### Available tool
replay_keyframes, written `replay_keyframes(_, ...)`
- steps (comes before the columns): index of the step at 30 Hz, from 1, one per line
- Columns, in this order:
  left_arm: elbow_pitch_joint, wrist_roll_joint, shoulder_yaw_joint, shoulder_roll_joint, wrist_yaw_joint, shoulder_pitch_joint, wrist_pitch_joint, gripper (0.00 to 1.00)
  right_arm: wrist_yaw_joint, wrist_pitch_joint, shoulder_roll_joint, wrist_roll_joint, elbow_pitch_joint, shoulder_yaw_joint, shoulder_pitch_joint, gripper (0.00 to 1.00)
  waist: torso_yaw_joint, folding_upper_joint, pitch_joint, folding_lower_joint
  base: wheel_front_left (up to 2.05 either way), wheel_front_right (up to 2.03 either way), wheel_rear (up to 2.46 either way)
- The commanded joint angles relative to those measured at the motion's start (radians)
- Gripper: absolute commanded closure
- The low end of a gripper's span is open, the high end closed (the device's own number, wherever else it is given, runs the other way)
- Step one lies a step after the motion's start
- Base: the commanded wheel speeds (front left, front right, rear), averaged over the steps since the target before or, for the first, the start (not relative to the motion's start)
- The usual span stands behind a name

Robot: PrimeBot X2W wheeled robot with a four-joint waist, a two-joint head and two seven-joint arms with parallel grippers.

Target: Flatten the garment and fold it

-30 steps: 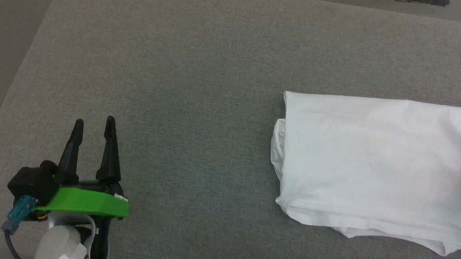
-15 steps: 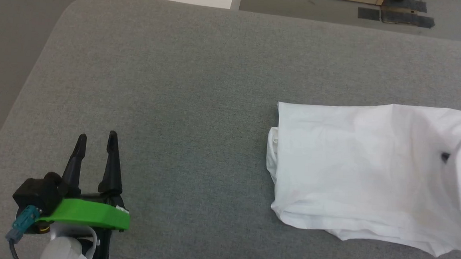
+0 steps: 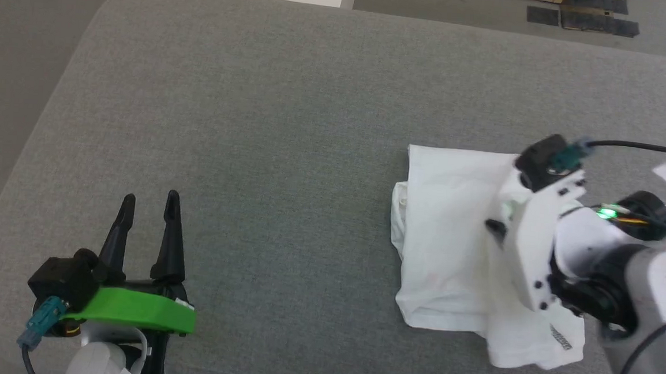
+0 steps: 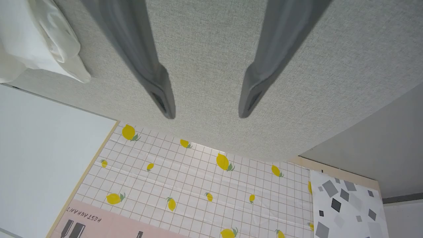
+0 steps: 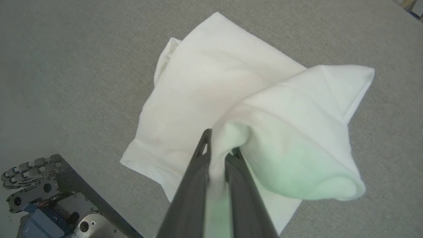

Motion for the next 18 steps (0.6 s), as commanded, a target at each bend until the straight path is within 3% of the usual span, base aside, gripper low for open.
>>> replay_keyframes(1,0.002,-0.014,0.001,-0.003,-0.007,0.007,-0.005,0.0,-0.002,-0.026,0.014,-0.001,0.023,0.022,-0.029,1.0,0.011,0.0,0.009,0.0,0.0,0.0,0.0)
replay_keyframes(18,0.01,-0.027,-0.016,-0.013,-0.007,-0.01,-0.005,0.0,-0.002,-0.224,0.109,-0.029,0.415,0.16,-0.169,1.0,0.062,0.0,0.05,0.0,0.0,0.0,0.0)
